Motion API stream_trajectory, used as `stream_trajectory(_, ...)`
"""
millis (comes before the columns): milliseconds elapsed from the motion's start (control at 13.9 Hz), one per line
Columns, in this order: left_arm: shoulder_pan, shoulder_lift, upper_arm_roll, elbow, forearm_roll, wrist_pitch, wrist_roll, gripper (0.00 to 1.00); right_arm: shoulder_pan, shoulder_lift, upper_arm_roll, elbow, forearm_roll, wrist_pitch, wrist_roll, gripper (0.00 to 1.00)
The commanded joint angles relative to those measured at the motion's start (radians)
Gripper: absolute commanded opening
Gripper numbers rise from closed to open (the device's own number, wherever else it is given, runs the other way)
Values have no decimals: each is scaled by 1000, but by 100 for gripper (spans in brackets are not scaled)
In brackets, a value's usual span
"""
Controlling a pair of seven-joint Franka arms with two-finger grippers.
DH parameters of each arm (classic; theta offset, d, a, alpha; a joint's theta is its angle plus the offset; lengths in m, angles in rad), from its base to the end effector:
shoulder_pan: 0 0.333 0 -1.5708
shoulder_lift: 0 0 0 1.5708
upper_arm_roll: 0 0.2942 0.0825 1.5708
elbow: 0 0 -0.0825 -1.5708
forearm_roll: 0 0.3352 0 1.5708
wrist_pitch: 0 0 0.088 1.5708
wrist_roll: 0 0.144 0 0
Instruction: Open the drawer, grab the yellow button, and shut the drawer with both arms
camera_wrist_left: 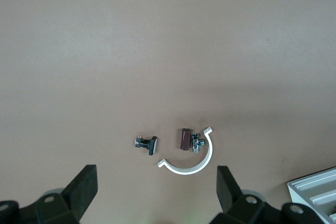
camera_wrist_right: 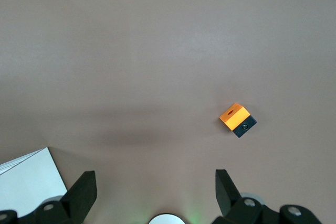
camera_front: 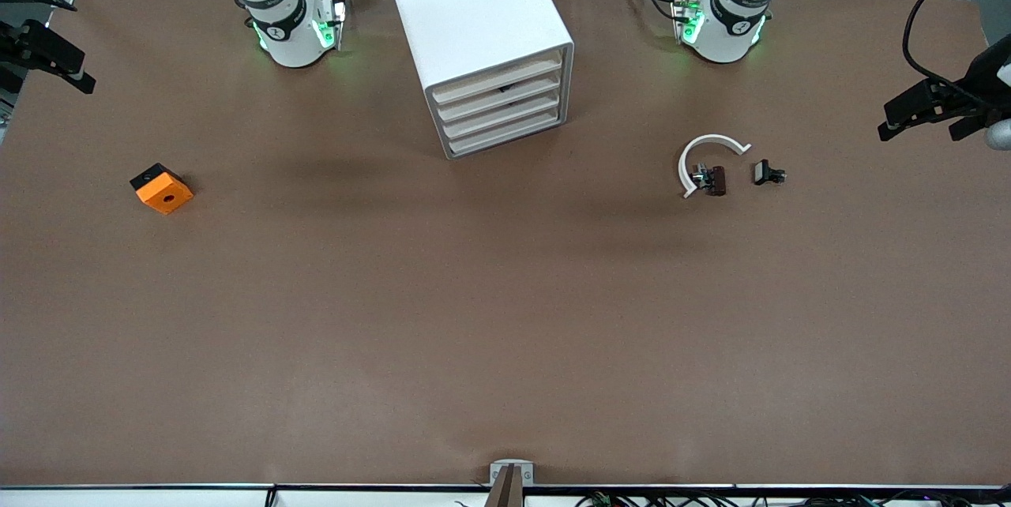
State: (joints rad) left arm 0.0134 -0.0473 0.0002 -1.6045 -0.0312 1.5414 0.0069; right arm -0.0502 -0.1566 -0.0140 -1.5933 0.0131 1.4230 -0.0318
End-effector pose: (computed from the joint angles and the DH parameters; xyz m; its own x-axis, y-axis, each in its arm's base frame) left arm 0.4883 0.0021 0.5725 0.9999 0.0058 -0.0156 0.0063 -0.9995 0.0313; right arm 0.4420 -0.0269 0.6179 0.9995 -0.0303 -0.0132 -0.0305 -0.9994 -0.0156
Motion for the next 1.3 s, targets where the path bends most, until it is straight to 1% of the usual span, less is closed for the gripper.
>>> stream_trajectory(0,0,9,-5,21,23,-18,-4,100,6,-21,-1,-14,-16,5,3,100)
stream_trajectory(288,2,15,-5,20,23,-20,-4,100,6,-23,-3,-14,-16,5,3,100)
stream_trajectory(432,0,32,-2,18,25,-56,-18,100,4,-23,-3,-14,-16,5,3,100)
stream_trajectory(649,-4,76,-6,3,37,-61,-79,100,4,-23,-3,-14,-16,5,3,100)
stream_trajectory(793,-12,133,-12,3,37,-53,-84,100,4,-21,-4,-14,-16,5,3,100)
stream_trajectory(1009,-13,217,-32,5,36,-6,-113,100,3,-21,-6,-14,-16,4,3,100)
stream_trajectory(1153,-29,283,-48,9,34,35,-168,100,0,-21,-7,-14,-16,4,3,100)
stream_trajectory(1225,-45,317,-48,11,33,55,-229,100,0,-21,-7,-14,-16,4,3,100)
